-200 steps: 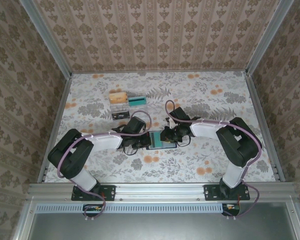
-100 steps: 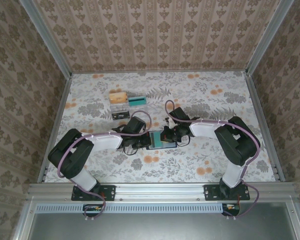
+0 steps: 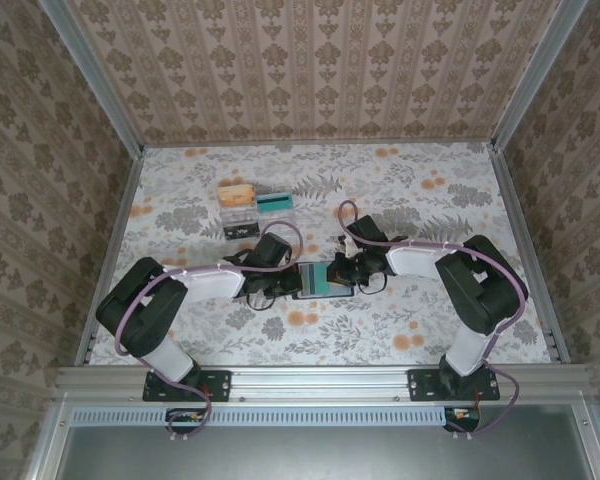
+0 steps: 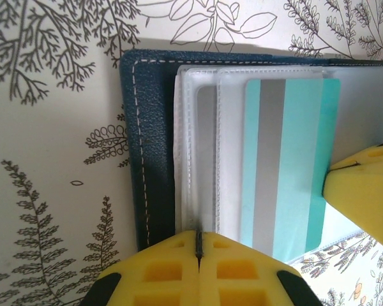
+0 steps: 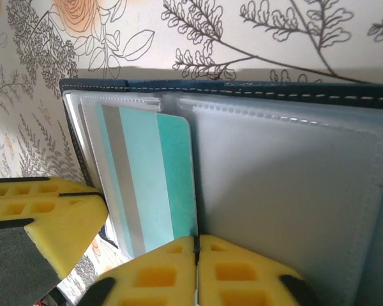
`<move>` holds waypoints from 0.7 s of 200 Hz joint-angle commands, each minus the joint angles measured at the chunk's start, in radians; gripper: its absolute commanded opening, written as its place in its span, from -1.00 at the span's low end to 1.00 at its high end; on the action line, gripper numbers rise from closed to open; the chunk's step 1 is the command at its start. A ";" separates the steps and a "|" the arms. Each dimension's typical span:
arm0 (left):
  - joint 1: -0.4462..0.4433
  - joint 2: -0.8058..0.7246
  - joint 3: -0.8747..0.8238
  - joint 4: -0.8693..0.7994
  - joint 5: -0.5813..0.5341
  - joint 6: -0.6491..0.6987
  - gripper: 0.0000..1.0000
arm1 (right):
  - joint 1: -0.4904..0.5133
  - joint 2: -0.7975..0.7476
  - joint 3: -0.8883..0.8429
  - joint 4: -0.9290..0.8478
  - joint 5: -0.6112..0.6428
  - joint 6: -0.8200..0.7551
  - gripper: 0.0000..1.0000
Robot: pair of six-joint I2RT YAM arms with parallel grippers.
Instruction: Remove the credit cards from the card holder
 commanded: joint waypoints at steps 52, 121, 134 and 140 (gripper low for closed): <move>0.008 0.016 -0.019 -0.034 0.022 0.002 -1.00 | -0.001 0.059 -0.012 0.120 -0.074 0.043 -0.67; 0.011 0.002 -0.029 -0.048 0.013 0.009 -1.00 | -0.071 -0.020 -0.061 0.042 -0.041 -0.013 -0.99; 0.014 -0.002 -0.032 -0.048 0.012 0.009 -1.00 | -0.089 -0.038 -0.067 0.023 -0.045 -0.032 -1.00; 0.013 -0.005 -0.034 -0.050 0.011 0.010 -1.00 | -0.096 -0.046 -0.069 0.015 -0.045 -0.039 -0.99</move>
